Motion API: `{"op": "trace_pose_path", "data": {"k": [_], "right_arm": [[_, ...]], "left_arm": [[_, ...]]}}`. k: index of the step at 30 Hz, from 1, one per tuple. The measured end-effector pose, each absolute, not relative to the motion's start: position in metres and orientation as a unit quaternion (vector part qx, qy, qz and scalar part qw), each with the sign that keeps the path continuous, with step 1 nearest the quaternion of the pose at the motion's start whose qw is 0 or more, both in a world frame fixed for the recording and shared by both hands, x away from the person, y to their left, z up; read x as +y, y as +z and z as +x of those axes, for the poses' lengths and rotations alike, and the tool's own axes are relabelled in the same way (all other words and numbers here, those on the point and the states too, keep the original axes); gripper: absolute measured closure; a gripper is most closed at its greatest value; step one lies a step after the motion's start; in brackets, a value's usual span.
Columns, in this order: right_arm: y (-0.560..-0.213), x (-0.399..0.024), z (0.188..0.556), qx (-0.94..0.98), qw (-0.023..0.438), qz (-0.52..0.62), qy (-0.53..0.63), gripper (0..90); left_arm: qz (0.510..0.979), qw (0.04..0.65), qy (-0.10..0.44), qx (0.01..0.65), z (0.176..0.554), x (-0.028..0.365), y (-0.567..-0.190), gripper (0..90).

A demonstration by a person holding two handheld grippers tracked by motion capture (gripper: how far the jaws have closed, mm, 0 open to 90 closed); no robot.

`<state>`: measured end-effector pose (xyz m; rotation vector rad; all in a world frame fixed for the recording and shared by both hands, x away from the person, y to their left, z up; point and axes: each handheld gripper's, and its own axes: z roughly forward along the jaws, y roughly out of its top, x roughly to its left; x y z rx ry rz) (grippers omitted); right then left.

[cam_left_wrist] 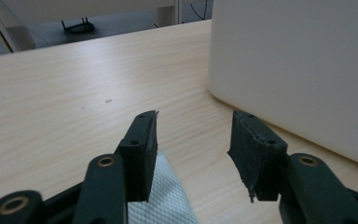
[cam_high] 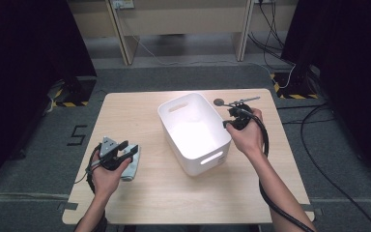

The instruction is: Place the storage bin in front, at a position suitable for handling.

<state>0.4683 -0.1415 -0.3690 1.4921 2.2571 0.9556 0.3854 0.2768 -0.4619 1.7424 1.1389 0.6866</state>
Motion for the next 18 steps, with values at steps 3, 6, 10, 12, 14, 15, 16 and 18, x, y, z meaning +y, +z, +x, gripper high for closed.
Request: {"op": "trace_pose_path", "data": {"k": [3, 6, 10, 12, 14, 15, 16, 18], "right_arm": [[-0.368, -0.143, 0.463, 0.793, 0.126, 0.492, 0.335, 88.1], [-0.358, -0.155, 0.446, 0.763, 0.158, 0.5, 0.377, 83.9], [-0.353, -0.173, 0.431, 0.733, 0.177, 0.539, 0.374, 90.0], [-0.36, -0.185, 0.42, 0.73, 0.178, 0.559, 0.351, 90.0], [-0.372, -0.187, 0.41, 0.739, 0.156, 0.561, 0.339, 90.0], [-0.372, -0.187, 0.41, 0.739, 0.156, 0.561, 0.339, 90.0], [-0.378, -0.187, 0.405, 0.744, 0.146, 0.561, 0.334, 90.0], [-0.387, -0.186, 0.395, 0.747, 0.131, 0.562, 0.329, 90.0]], "left_arm": [[0.721, 0.445, 0.293, 0.444, 0.395, 0.275, -0.456, 52.1], [0.728, 0.439, 0.291, 0.438, 0.41, 0.272, -0.45, 57.3], [0.728, 0.434, 0.294, 0.443, 0.43, 0.265, -0.444, 59.7], [0.727, 0.436, 0.294, 0.442, 0.44, 0.261, -0.442, 66.8], [0.732, 0.435, 0.298, 0.432, 0.451, 0.257, -0.441, 72.7], [0.736, 0.437, 0.292, 0.427, 0.457, 0.255, -0.441, 72.7], [0.743, 0.434, 0.288, 0.42, 0.465, 0.253, -0.441, 77.1], [0.755, 0.423, 0.289, 0.41, 0.475, 0.248, -0.439, 85.6]]}}
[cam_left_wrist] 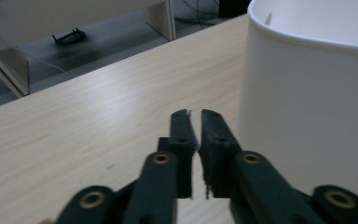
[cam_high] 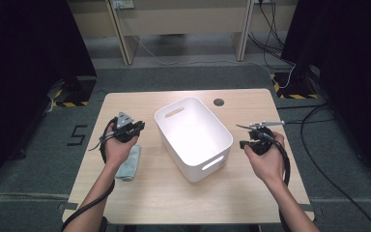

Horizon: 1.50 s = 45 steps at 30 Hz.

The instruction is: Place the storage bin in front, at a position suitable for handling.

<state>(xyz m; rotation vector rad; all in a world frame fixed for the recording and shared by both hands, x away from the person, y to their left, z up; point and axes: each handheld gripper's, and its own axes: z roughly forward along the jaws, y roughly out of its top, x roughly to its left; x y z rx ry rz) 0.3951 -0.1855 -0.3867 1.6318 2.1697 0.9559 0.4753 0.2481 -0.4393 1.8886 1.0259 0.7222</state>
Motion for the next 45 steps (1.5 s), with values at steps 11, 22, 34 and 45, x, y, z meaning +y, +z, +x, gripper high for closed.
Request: {"op": "trace_pose_path", "data": {"k": [11, 22, 34, 45], "right_arm": [[-0.397, -0.165, 0.378, 0.768, 0.106, 0.531, 0.341, 90.0], [-0.4, -0.158, 0.383, 0.773, 0.1, 0.524, 0.343, 90.0], [-0.399, -0.161, 0.418, 0.728, 0.16, 0.577, 0.334, 90.0], [-0.395, -0.153, 0.455, 0.702, 0.178, 0.592, 0.354, 90.0]], "left_arm": [[0.762, 0.436, 0.261, 0.401, 0.522, 0.229, -0.438, 89.8], [0.773, 0.482, 0.184, 0.369, 0.545, 0.224, -0.449, 89.9], [0.808, 0.446, 0.193, 0.332, 0.512, 0.228, -0.445, 90.0], [0.802, 0.428, 0.235, 0.345, 0.424, 0.225, -0.449, 89.7]]}}
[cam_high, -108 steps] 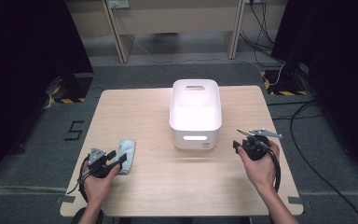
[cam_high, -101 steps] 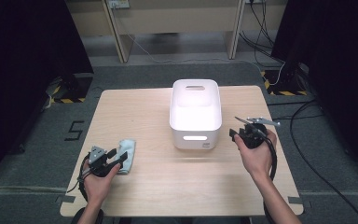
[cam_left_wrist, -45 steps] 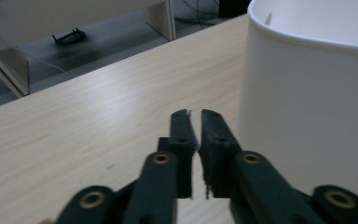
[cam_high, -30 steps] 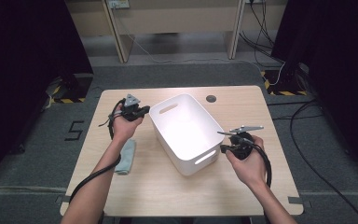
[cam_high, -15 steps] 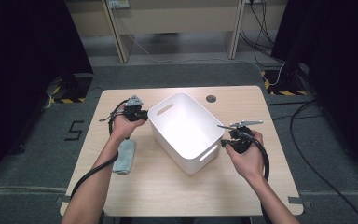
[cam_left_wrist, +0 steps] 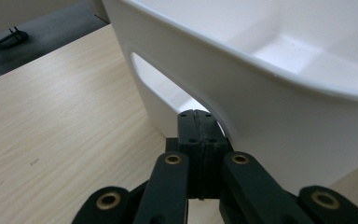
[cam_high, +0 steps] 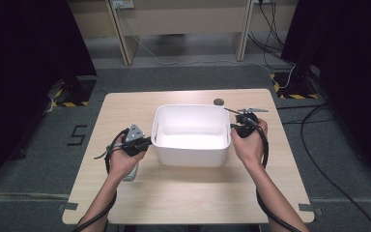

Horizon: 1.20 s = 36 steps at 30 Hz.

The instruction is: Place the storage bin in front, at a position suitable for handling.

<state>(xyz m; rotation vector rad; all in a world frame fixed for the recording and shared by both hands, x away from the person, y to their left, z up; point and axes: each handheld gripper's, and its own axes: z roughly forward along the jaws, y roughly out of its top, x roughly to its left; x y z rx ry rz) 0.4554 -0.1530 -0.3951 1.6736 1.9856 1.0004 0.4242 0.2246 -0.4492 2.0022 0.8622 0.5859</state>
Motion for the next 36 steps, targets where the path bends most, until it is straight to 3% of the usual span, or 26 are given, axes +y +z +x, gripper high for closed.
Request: {"op": "trace_pose_path", "data": {"k": [9, 16, 19, 21, 28, 32, 34, 36], "right_arm": [[-0.386, -0.159, 0.443, 0.685, 0.176, 0.602, 0.371, 83.5], [-0.37, -0.158, 0.433, 0.676, 0.178, 0.583, 0.415, 67.1], [-0.372, -0.15, 0.429, 0.69, 0.172, 0.575, 0.405, 70.0], [-0.375, -0.145, 0.428, 0.703, 0.186, 0.572, 0.379, 79.3], [-0.375, -0.139, 0.443, 0.704, 0.199, 0.583, 0.353, 84.4], [-0.375, -0.139, 0.45, 0.704, 0.203, 0.585, 0.348, 83.0], [-0.377, -0.137, 0.45, 0.703, 0.202, 0.584, 0.352, 75.0], [-0.378, -0.137, 0.449, 0.704, 0.205, 0.581, 0.353, 73.8]], "left_arm": [[0.785, 0.424, 0.245, 0.379, 0.423, 0.228, -0.448, 88.5], [0.778, 0.426, 0.251, 0.389, 0.408, 0.233, -0.451, 82.1], [0.778, 0.427, 0.25, 0.387, 0.4, 0.233, -0.452, 80.3], [0.781, 0.421, 0.253, 0.384, 0.394, 0.232, -0.453, 78.7], [0.78, 0.423, 0.253, 0.384, 0.389, 0.225, -0.453, 78.7], [0.78, 0.421, 0.256, 0.385, 0.391, 0.221, -0.453, 77.9], [0.777, 0.423, 0.259, 0.387, 0.389, 0.222, -0.452, 72.2], [0.772, 0.425, 0.264, 0.391, 0.386, 0.226, -0.451, 70.1]]}}
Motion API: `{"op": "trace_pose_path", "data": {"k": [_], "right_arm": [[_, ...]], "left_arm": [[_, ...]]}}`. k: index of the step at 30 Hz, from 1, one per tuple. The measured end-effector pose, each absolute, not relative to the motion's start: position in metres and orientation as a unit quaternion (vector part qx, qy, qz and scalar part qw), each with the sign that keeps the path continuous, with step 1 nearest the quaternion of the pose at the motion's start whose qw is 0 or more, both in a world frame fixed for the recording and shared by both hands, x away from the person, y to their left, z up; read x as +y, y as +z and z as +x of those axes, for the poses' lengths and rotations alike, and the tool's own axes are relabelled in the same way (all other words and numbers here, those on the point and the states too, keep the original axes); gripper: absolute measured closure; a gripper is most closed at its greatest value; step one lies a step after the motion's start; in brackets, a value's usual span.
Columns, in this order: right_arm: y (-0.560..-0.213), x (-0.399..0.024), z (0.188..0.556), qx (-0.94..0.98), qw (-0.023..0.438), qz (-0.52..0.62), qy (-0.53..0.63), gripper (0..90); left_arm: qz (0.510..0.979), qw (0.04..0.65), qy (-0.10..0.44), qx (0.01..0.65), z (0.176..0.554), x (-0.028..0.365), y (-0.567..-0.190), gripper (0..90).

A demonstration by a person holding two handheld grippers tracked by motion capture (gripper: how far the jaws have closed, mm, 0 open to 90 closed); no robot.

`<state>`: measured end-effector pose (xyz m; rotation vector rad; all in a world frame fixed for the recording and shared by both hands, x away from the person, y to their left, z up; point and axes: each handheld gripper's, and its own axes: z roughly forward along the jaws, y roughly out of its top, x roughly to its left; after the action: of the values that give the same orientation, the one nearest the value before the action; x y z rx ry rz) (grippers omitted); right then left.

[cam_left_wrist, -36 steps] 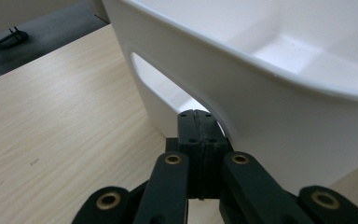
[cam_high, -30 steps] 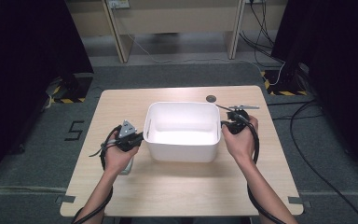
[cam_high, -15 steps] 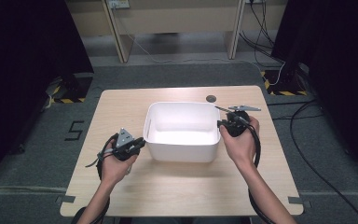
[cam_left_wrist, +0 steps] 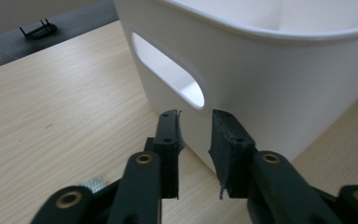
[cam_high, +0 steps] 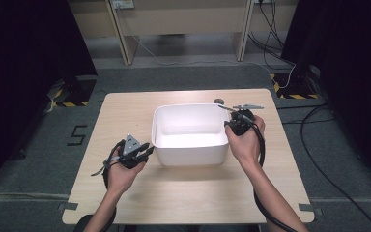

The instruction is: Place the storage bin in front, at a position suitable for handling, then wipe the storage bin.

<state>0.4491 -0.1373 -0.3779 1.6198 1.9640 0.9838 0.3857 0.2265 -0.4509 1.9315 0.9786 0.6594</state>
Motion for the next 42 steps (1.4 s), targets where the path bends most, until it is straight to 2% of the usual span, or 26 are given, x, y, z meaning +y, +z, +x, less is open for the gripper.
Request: {"op": "trace_pose_path", "data": {"k": [3, 4, 13, 19, 27, 35, 42], "right_arm": [[-0.379, -0.138, 0.444, 0.703, 0.207, 0.573, 0.366, 70.3], [-0.379, -0.14, 0.441, 0.703, 0.213, 0.57, 0.369, 69.1], [-0.38, -0.144, 0.439, 0.704, 0.208, 0.564, 0.378, 67.8], [-0.38, -0.144, 0.438, 0.708, 0.207, 0.56, 0.376, 67.6], [-0.38, -0.148, 0.434, 0.714, 0.21, 0.555, 0.373, 67.4], [-0.382, -0.144, 0.433, 0.714, 0.208, 0.553, 0.376, 66.5], [-0.381, -0.141, 0.434, 0.711, 0.209, 0.556, 0.376, 65.6]], "left_arm": [[0.762, 0.423, 0.272, 0.408, 0.377, 0.238, -0.451, 62.9], [0.759, 0.42, 0.272, 0.416, 0.375, 0.243, -0.452, 57.5], [0.725, 0.413, 0.24, 0.496, 0.367, 0.277, -0.469, 41.4], [0.718, 0.408, 0.253, 0.503, 0.36, 0.287, -0.468, 39.4], [0.712, 0.393, 0.24, 0.53, 0.359, 0.293, -0.478, 37.9], [0.708, 0.369, 0.241, 0.551, 0.375, 0.293, -0.476, 33.9], [0.722, 0.341, 0.222, 0.56, 0.4, 0.286, -0.493, 32.3]]}}
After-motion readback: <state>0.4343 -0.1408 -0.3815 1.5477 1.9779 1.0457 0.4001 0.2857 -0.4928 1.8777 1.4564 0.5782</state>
